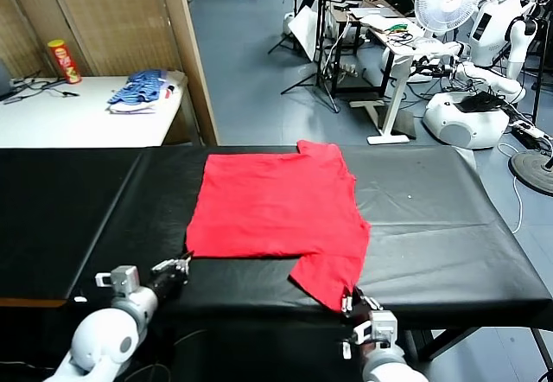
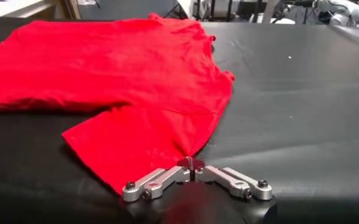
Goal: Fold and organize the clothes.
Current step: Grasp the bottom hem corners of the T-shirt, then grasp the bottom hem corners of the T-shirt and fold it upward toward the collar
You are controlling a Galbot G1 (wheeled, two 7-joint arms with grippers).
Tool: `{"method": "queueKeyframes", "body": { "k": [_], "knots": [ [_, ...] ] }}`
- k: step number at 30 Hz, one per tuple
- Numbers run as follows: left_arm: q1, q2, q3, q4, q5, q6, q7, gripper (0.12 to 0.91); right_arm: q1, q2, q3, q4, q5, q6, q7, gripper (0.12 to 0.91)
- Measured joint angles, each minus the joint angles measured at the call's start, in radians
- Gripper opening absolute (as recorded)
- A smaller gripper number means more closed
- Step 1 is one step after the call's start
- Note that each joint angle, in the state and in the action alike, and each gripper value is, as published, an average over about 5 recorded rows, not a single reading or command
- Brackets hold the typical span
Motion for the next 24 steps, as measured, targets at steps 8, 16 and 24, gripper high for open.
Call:
{"method": "queueKeyframes", "body": {
  "k": [8, 16, 24],
  "knots": [
    [0.099, -0.001, -0.038, -0.112, 0.001, 0.022, -0.046, 0.125, -0.107, -0.039, 0.074, 0.124, 0.060, 0.004, -0.010, 0.121],
    [0.195, -0.025, -0.067, -0.237, -0.029, -0.016, -0.063, 0.125, -0.007, -0.094, 0.148, 0.077, 0.150, 0.122, -0.085, 0.121],
    [0.115, -0.047, -0.053, -0.216, -0.033, -0.051, -0.065, 0.125, 0.206, -0.150, 0.138, -0.127, 0.189, 0.254, -0.154, 0.121]
  ]
}}
